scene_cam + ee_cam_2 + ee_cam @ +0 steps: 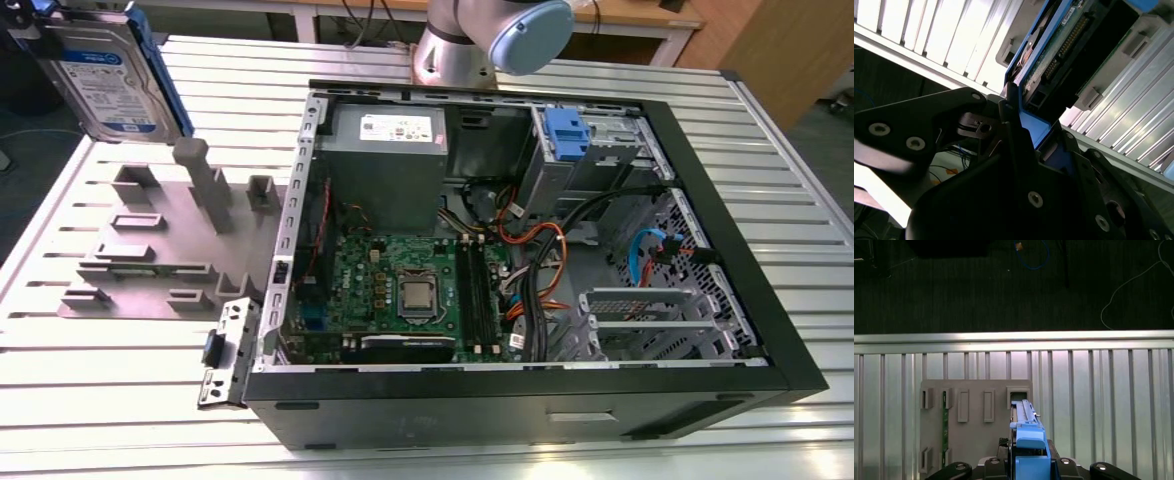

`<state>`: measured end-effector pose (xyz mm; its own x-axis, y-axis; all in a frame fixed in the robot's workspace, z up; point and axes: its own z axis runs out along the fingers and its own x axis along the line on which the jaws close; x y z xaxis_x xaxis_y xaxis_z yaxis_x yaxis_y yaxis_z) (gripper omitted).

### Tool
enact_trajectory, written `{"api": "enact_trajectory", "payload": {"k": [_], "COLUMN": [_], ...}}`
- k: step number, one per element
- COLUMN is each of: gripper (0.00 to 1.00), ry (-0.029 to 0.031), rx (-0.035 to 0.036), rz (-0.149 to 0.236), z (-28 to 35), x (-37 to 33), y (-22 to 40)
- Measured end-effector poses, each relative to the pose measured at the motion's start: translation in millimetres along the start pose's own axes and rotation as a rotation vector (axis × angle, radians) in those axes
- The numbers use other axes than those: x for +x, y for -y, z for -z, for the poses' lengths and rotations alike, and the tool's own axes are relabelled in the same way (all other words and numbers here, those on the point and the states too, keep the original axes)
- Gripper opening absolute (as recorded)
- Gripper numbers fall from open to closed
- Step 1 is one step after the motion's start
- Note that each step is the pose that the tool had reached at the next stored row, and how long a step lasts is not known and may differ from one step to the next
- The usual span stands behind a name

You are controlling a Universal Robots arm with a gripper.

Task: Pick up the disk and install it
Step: 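Pick up the disk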

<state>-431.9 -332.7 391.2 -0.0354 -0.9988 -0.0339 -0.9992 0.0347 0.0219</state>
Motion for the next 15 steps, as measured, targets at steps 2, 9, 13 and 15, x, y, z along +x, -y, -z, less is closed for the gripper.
{"api": "enact_trajectory", "payload": {"k": [2,9,13,15], "gripper": [0.36,0.36,0.36,0.36], "ry": [0.0000,0.0000,0.0001,0.0001], "rx": [0.0000,0.0001,0.0003,0.0002], "rz": [0.000,0.000,0.000,0.000], "z": [3.5,11.1,14.5,15.6], "x": [-0.1,-0.4,-0.5,-0.5], "y": [-0.1,-0.3,-0.4,-0.4]}}
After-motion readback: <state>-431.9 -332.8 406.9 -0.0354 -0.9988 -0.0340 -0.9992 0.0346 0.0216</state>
